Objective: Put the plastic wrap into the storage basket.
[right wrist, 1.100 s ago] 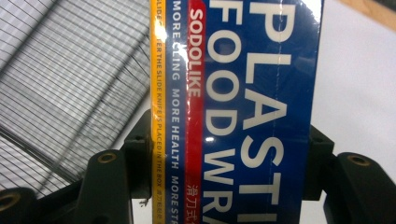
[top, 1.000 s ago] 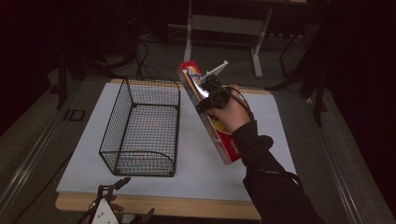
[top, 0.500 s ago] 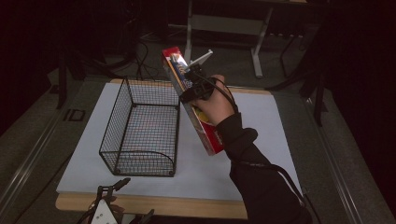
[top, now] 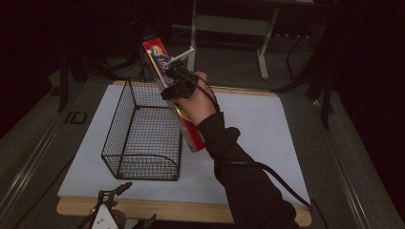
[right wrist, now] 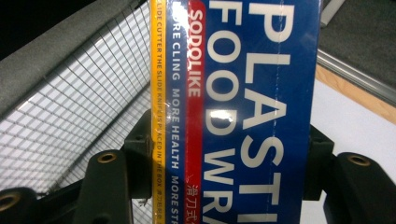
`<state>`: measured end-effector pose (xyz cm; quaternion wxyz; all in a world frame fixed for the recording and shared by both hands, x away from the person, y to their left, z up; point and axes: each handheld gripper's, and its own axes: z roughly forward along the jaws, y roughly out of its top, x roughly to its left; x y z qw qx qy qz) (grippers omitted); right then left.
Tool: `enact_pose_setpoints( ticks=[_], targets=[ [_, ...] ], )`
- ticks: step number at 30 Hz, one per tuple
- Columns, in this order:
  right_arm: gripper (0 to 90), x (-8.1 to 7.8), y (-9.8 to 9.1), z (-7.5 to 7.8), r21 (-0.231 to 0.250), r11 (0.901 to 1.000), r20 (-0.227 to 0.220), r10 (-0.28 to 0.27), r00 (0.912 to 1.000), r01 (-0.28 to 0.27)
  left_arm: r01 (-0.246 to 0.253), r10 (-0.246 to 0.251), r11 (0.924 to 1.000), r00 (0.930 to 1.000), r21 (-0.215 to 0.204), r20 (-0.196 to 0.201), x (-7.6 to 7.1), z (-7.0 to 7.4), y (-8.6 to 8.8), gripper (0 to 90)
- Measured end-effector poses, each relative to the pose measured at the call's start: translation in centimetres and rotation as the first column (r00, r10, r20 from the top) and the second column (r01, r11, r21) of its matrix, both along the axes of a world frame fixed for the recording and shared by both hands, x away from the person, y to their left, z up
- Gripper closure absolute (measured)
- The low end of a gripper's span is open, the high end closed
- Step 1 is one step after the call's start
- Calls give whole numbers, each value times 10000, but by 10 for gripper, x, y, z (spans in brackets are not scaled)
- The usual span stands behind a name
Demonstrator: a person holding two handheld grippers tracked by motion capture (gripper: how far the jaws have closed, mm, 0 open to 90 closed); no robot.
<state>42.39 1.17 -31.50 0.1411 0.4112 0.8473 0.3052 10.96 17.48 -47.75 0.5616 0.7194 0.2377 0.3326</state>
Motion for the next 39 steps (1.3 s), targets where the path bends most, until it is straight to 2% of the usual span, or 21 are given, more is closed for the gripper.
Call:
enact_pose_setpoints(
  ticks=[1,3,7,10,12,15,16,21,22,23,25,29,30,31,33,39],
  targets=[
    [397,0,0,0,0,10000,0,0,10000,0,0,0,10000,10000,0,0,0,0,0,1],
    [397,1,12,-1,413,9991,42,19,10000,-20,5,-5,10000,10000,-6,55,-1,0,0,1],
    [396,0,26,-2,756,9971,265,26,9996,-45,-5,5,10000,10000,-6,20,-1,0,1,1],
    [396,-1,37,-4,1263,9920,266,6,9996,-40,-2,2,10000,10000,-38,12,-2,0,1,1],
    [396,-2,46,-9,1464,9892,260,5,9997,-43,16,-16,10000,10000,-32,32,-2,0,2,1],
    [396,-3,54,-15,1524,9882,190,121,9997,-149,24,-24,10000,10000,5,49,-2,0,2,1],
    [396,-5,62,-22,1607,9868,131,169,9998,-188,62,-62,10000,10000,-64,34,-2,0,2,1],
    [396,-6,73,-45,1427,9898,-15,56,10000,-53,87,-86,10000,9999,-45,69,-3,1,2,1],
    [396,-6,73,-45,1427,9898,-15,56,10000,-53,87,-86,10000,9999,-45,69,-3,1,2,1],
    [395,-5,75,-52,1156,9933,132,-67,9999,52,86,-86,9999,9999,-51,77,-4,1,2,1],
    [395,-3,75,-59,1062,9942,172,-172,9997,153,93,-93,9999,9999,-49,80,-4,1,2,1],
    [395,2,75,-71,902,9951,33,-419,9991,415,104,-103,9999,9999,-47,71,-3,1,2,1],
    [395,6,74,-78,889,9944,-247,-545,9982,565,112,-112,9999,9999,-32,47,-4,1,2,1],
    [395,6,75,-81,785,9952,-321,-560,9979,584,123,-123,9999,9999,-33,41,-4,1,2,1],
    [395,6,76,-87,557,9966,-269,-590,9979,604,120,-120,9999,9999,-29,51,-4,1,2,1],
    [393,6,76,-98,552,9959,-552,-691,9961,721,136,-136,9999,9999,-24,66,-4,1,2,1]
  ],
)
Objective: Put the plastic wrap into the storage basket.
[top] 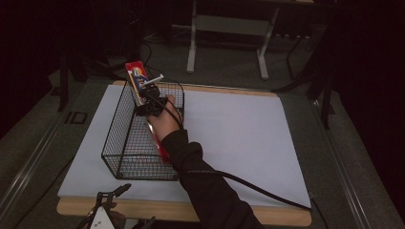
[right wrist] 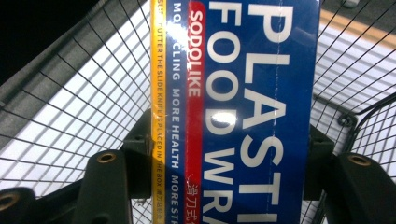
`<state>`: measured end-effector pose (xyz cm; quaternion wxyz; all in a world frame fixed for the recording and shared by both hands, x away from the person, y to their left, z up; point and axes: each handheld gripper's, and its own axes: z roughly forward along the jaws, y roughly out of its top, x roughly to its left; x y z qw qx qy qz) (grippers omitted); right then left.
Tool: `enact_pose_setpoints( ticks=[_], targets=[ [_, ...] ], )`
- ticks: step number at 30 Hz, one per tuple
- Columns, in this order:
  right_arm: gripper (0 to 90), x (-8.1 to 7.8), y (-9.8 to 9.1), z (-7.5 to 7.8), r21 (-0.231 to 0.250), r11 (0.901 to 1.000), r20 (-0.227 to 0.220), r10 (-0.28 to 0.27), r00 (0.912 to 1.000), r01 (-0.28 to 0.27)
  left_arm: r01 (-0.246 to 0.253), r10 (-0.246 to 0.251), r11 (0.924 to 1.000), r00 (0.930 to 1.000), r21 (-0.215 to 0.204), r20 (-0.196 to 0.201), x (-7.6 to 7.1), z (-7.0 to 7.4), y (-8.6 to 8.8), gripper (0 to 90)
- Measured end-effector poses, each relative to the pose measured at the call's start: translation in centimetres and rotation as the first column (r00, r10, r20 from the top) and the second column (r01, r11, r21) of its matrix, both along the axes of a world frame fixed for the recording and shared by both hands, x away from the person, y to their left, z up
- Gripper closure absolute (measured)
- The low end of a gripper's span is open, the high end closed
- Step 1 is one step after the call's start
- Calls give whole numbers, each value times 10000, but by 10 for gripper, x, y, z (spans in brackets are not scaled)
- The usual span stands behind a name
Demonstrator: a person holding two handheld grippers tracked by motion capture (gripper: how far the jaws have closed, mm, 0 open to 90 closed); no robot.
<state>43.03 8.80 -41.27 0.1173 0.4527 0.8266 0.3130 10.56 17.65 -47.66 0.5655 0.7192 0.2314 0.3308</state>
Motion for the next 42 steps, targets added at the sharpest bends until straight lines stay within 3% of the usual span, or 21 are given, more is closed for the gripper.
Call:
enact_pose_setpoints(
  ticks=[2,5,8,16,21,28,31,34,38,42],
  targets=[
    [392,-1,1,-6,-241,9997,-24,94,10000,-95,9,-9,10000,10000,35,3,0,0,0,1],
    [388,0,0,-17,-128,9997,-625,208,9978,-217,53,-53,9999,10000,88,16,0,0,-1,1],
    [387,-1,0,-24,-485,9986,-543,189,9983,-215,50,-50,10000,10000,51,16,0,0,-1,1],
    [376,-3,0,-29,-486,9983,-311,311,9990,-326,78,-78,10000,10000,51,3,0,0,-1,1],
    [374,-3,-1,-35,-488,9983,-418,285,9987,-306,77,-77,10000,10000,61,-5,0,0,-1,1],
    [341,0,-3,-33,-496,9969,-679,581,9960,-615,86,-85,9999,10000,94,-29,1,0,-1,1],
    [325,0,-6,-31,-281,9977,-586,593,9965,-610,85,-85,9999,10000,95,-39,1,-1,-1,1],
    [236,-3,-14,-23,270,9958,-548,887,9945,-874,93,-93,9999,10000,111,-32,1,-1,-2,1],
    [204,-10,-25,-12,793,9885,-188,1304,9913,-1286,84,-84,9999,10000,110,-43,1,-1,-2,1],
    [179,-18,-37,-1,776,9841,356,1577,9868,-1600,63,-62,9999,9999,151,-103,1,-2,-2,1]
  ],
)
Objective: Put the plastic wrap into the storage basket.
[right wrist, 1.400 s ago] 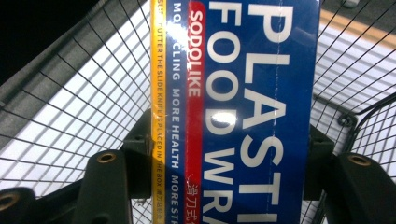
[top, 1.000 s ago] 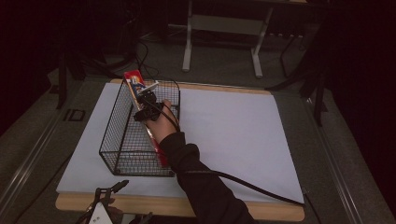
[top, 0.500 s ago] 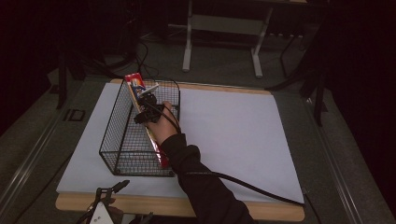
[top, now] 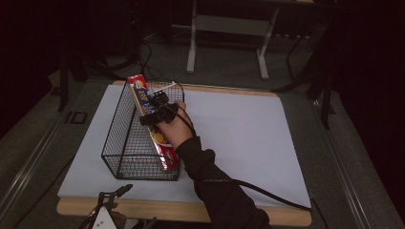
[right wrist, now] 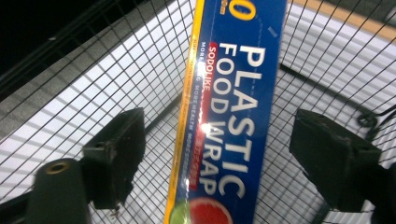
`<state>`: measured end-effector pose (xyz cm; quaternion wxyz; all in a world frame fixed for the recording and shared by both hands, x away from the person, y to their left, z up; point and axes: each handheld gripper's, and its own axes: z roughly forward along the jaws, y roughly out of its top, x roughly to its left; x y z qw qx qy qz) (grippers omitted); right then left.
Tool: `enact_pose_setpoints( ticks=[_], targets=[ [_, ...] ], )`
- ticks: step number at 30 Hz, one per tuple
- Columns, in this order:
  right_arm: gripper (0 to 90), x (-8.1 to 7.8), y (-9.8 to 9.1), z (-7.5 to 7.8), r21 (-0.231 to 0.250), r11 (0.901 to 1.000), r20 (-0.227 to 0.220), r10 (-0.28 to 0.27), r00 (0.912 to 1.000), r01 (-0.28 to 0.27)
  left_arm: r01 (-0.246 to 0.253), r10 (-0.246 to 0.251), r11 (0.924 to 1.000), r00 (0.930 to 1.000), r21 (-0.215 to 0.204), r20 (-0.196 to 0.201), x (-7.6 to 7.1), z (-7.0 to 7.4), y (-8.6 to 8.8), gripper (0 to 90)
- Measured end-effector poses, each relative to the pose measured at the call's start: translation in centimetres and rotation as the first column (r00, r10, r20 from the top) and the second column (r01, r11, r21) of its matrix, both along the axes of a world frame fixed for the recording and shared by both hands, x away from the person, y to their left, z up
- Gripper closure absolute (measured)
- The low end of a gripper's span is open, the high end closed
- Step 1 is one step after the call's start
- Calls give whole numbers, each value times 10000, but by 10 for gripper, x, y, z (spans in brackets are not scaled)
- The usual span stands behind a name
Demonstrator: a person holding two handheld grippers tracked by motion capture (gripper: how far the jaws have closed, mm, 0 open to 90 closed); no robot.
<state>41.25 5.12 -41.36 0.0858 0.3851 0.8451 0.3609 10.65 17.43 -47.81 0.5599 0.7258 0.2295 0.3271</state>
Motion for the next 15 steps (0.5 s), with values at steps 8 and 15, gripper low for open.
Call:
enact_pose_setpoints(
  ticks=[8,15],
  targets=[
    [169,-12,-21,16,151,9982,461,578,9973,-585,3,-3,10000,10000,71,-12,1,-1,-2,1],
    [142,-24,-58,29,410,9945,700,932,9932,-962,-6,7,10000,10000,91,-55,1,-1,-2,1]
  ],
)
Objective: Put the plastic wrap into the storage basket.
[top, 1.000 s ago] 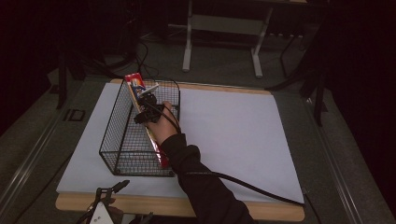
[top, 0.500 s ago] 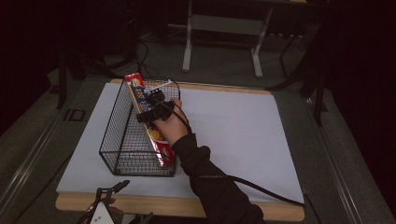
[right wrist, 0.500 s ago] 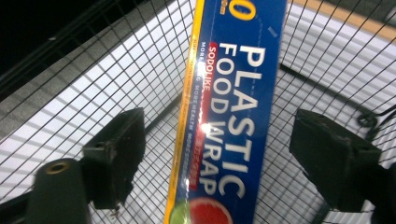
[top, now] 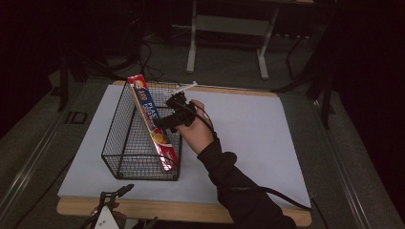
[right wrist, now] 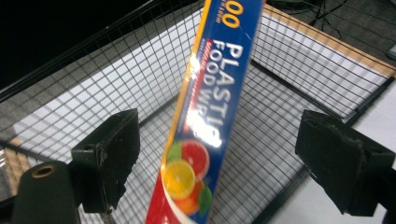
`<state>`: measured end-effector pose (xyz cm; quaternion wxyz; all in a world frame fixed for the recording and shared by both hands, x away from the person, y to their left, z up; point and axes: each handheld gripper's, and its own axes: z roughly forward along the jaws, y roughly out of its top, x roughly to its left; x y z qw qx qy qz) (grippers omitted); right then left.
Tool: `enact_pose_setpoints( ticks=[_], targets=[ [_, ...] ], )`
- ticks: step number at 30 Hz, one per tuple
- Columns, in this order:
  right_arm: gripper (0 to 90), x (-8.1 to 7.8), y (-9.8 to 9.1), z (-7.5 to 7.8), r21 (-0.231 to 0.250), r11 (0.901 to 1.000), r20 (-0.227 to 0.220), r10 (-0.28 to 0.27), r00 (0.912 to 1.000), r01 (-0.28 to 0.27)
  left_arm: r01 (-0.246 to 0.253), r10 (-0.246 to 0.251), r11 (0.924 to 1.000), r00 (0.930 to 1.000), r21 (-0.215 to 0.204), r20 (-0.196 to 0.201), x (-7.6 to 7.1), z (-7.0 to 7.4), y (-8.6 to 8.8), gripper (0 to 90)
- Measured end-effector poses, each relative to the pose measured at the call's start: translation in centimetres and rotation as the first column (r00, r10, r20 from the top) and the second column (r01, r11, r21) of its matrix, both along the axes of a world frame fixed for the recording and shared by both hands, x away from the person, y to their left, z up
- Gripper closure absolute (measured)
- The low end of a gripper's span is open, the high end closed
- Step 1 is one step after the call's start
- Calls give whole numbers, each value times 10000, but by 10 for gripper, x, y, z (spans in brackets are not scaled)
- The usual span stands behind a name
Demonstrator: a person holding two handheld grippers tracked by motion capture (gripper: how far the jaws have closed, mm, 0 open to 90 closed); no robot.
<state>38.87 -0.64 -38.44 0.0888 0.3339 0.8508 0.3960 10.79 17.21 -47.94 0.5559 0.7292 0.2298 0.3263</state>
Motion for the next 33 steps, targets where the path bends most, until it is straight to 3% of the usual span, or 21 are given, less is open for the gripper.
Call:
enact_pose_setpoints(
  ticks=[8,10,18,21,25,29,31,33],
  targets=[
    [158,-13,-48,4,66,10000,420,-26,9991,23,1,-1,10000,10000,53,-17,1,0,-1,1],
    [163,-15,-59,2,-97,10000,534,-10,9986,16,3,-3,10000,10000,49,-31,1,0,-1,1],
    [153,-23,-101,-8,206,9998,429,-48,9991,39,-9,9,9999,10000,101,-30,1,-1,-1,1],
    [151,-28,-115,-14,390,9992,656,-88,9978,62,-23,24,9999,10000,98,-54,2,-1,-1,1],
    [139,-33,-131,-23,407,9969,743,-699,9948,671,-17,17,9999,10000,141,-64,2,-1,-2,1],
    [137,-36,-146,-33,368,9949,389,-954,9947,940,-25,26,9999,10000,109,-67,2,-1,-2,1],
    [134,-38,-153,-39,241,9931,435,-1157,9923,1147,-27,28,9999,10000,107,-84,2,-1,-2,1],
    [128,-39,-160,-45,320,9936,293,-1093,9936,1083,-34,35,9999,10000,138,-74,2,-1,-2,1]
  ],
)
